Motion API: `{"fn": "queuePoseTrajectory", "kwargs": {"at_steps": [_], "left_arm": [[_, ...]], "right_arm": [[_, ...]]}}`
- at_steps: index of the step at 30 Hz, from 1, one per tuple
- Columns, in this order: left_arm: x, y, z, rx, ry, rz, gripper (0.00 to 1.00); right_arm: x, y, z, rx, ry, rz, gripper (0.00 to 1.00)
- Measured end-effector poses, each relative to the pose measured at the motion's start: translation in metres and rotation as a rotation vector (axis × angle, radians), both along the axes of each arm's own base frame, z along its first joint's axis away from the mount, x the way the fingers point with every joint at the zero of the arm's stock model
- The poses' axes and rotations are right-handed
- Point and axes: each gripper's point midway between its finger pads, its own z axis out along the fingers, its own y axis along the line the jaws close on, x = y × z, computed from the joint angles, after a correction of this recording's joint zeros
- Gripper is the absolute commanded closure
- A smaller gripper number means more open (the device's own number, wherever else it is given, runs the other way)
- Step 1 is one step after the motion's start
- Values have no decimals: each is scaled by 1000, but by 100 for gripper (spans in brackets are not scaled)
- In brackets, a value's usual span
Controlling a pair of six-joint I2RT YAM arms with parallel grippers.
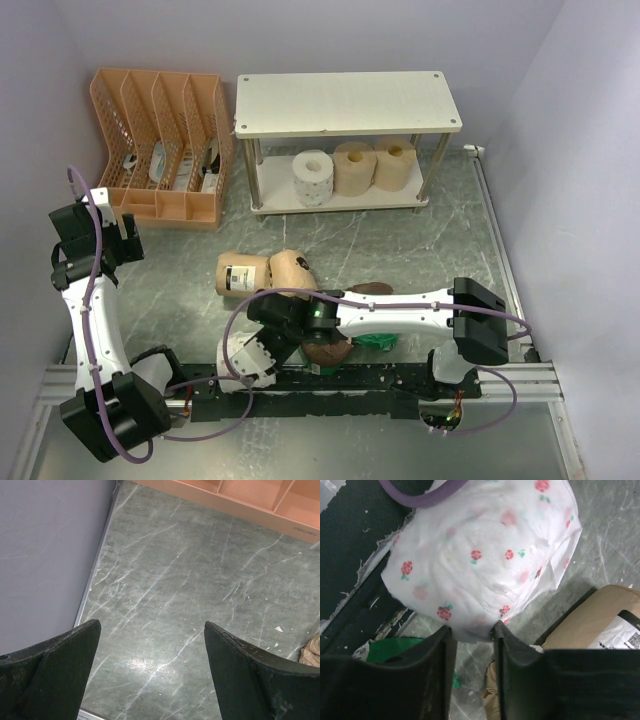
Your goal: Place and organize the paper towels onto the shelf
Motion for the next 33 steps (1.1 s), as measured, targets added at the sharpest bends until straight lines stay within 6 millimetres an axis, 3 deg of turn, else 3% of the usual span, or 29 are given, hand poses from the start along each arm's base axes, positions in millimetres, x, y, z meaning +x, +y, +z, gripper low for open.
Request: {"fn": "queuePoseTrajectory", "kwargs": {"at_steps": [2,3,11,15,21,28,31,32,33], "left_arm": [[0,0,-1,0,2,0,4],[0,0,-1,-1,3,0,4],[0,0,-1,0,3,-1,4],[0,0,-1,0,3,-1,4],[0,0,-1,1,3,-3,4],[0,0,0,3,-1,-4,4],[0,0,0,3,-1,-4,4],[0,0,0,3,-1,-4,4],[0,0,1,3,-1,-4,4]], "right_arm": [[1,1,-1,2,-8,5,98],[1,1,-1,3,-12,8,100],[9,-1,-3,2,6,-22,100],[34,-6,6,20,136,-137,100],[104,-11,53,194,389,-407,100],[118,9,121,349,568,-492,100],[118,16,133,351,604,-484,61],[118,17,132,337,610,-478,44],[118,18,129,319,605,-466,9]]}}
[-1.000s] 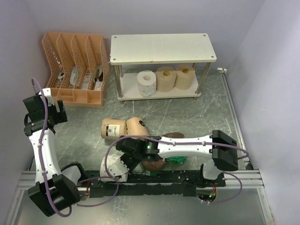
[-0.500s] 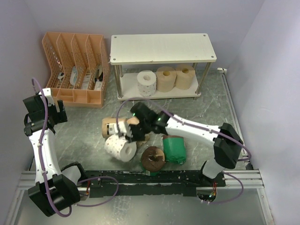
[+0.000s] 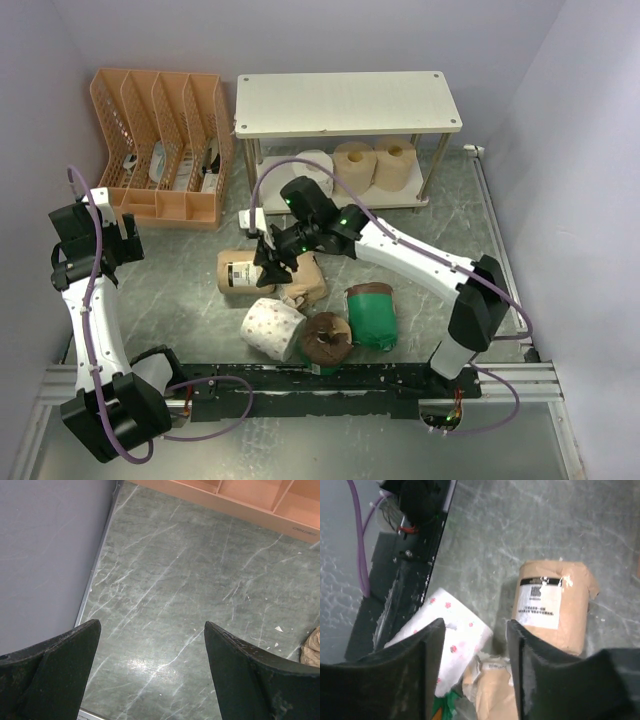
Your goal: Place and organize the paper towels onto the shelf
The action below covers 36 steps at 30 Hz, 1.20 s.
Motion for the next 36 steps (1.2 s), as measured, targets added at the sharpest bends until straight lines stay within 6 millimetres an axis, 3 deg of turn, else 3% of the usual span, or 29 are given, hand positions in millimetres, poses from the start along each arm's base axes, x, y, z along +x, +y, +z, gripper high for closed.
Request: {"fn": "queuePoseTrajectory", "kwargs": {"at_steps": [1,6,8,10,17,20,23,27,36], "left_arm": [[0,0,0,0,0,0,4],[0,0,0,-1,-2,-1,4],[0,-1,0,-2,-2,-4,4],[0,-1,0,-4,-3,-5,4],[1,-2,-2,-11,1,-11,4],[1,-2,-2,-11,1,-12,4],[1,-2,-2,-12,1,-12,4],[2,-2,-2,-12,1,-13,4],[2,-4,-2,-14,0,-21,4]], "right_arm": [[0,-1,-7,-21,-18,27,1],[-13,-36,-41,-114,-113,120,0],[-21,-51,-45,-142,-167,154,0],[-25,-55,-38,-135,-221,182,1],[-22,-21,-30,-108,-234,227,10],[-30,5,-43,-126,-202,273,14],[-50,20,-67,-168,-150,331,14],[-66,23,-92,-217,-92,372,14],[-61,23,-115,-287,-33,381,15]]}}
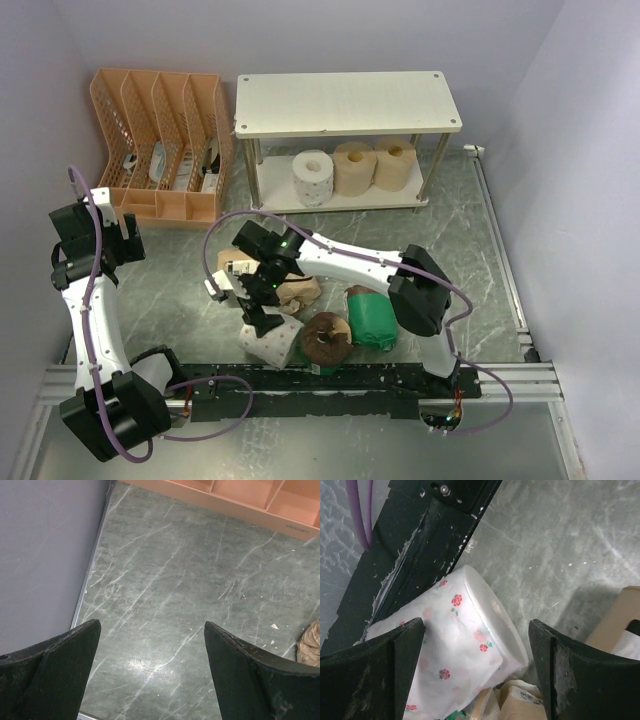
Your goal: Place and organize the paper towels onto the shelf
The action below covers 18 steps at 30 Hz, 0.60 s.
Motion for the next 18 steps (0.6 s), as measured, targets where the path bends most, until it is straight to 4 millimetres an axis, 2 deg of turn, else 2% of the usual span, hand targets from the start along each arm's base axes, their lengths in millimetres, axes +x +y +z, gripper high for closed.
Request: {"fn": "queuePoseTrajectory", "kwargs": {"at_steps": [4,6,8,10,11,12,18], "left_arm": [[0,-1,0,-1,-1,-4,4],[1,-1,0,-2,-1,-8,4],[1,-1,0,-2,-1,-9,4],[1,-1,0,-3,-2,-11,4],[1,-2,0,-3,-2,-11,4],[1,-2,0,-3,-2,-11,4],[1,-2,0,-4,-2,-12,4]], "right_arm": [[-3,-3,-13,-42,38,5,20],[-5,-1,-17,-52,72,13,28],[-8,0,-20,-66,108,19,46],[-9,-2,-21,-81,138,25,73],[-9,-1,-21,-82,148,29,94],[-8,0,-20,-80,157,33,100],[-3,-10,-19,-105,178,41,100]]}}
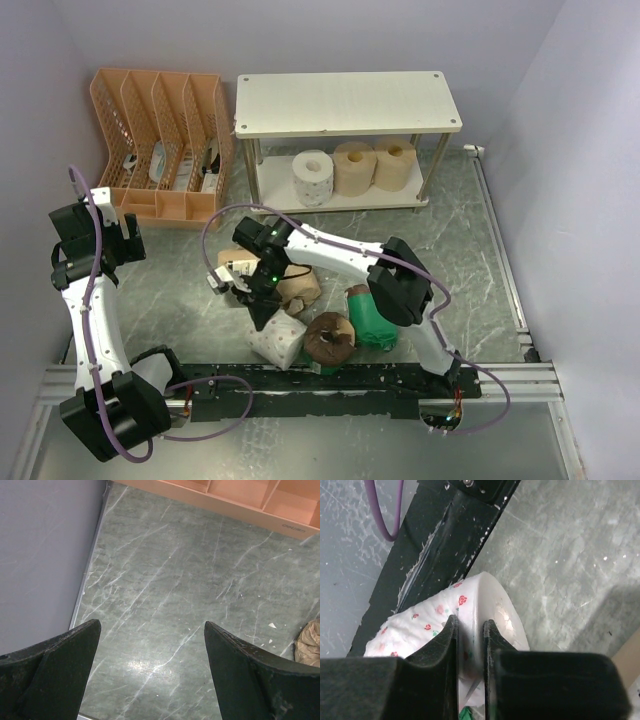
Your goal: Place and organize the paper towels onto the shelf
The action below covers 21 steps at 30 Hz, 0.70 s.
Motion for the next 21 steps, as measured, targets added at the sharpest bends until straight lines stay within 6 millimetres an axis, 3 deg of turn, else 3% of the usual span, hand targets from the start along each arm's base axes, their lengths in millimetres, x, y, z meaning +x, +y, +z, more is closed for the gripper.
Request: {"fn": "queuePoseTrajectory", "kwargs": {"at_steps": [4,6,9,13,15,18,21], "left_arm": [[0,0,0,-1,-1,-1,4],[0,0,0,-1,-1,-2,4],[0,0,0,-1,0,-2,4],[0,0,0,-2,1,-2,4],[0,0,-1,-2,1,-2,4],[0,0,-1,-3,3,-2,4],[1,0,-2,-4,5,-2,4]], "right_arm": [[9,-11,7,-12,-17,-19,100],[16,-18,21,4,-50,-41,100],[25,-25,68,90,-117,-95,100],[42,-35,167,333,-277,-200,100],[50,-43,205,440,-369,-256,100],[63,-51,235,521,-477,-336,100],[86,-47,238,543,-546,-419,100]]}}
